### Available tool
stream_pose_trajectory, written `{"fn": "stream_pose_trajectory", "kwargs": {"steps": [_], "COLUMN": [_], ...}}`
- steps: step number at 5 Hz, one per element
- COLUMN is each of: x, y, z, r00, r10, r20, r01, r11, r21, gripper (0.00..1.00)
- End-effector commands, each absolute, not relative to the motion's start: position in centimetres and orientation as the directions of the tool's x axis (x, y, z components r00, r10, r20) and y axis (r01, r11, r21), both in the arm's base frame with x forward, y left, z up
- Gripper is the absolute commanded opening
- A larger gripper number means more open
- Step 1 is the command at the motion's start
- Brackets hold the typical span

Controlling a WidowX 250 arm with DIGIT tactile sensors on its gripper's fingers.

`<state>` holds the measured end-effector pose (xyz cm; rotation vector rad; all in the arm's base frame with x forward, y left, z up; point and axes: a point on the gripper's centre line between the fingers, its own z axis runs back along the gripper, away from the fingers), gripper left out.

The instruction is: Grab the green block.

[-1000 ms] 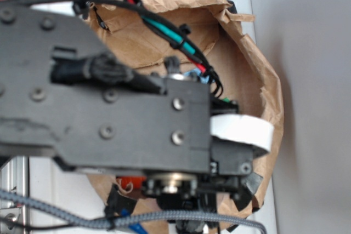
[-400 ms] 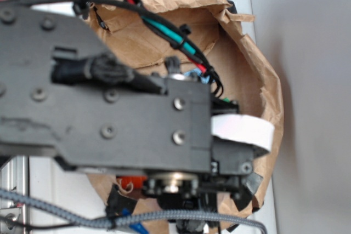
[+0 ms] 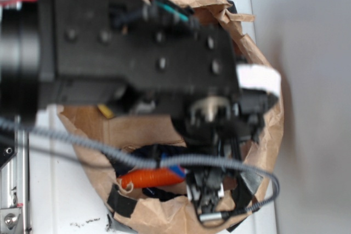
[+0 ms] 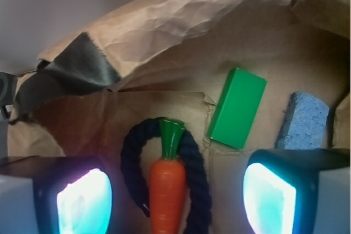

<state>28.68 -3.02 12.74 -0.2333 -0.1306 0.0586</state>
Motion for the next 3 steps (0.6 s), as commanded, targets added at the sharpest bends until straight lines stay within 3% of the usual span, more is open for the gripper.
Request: {"fn": "stream_pose_trajectory", "kwargs": {"steps": [1,3], "x": [28.6,27.7], "y": [1.7,-0.3], "z": [14.8,10.1], "r00": [0.985,0.968], "r10": [0.048,0.071], "r20": [0.165,0.239], "r01": [-0.006,-0.028], "r11": [0.968,0.983], "r21": [-0.249,-0.180], "gripper": [1.00,1.00]}}
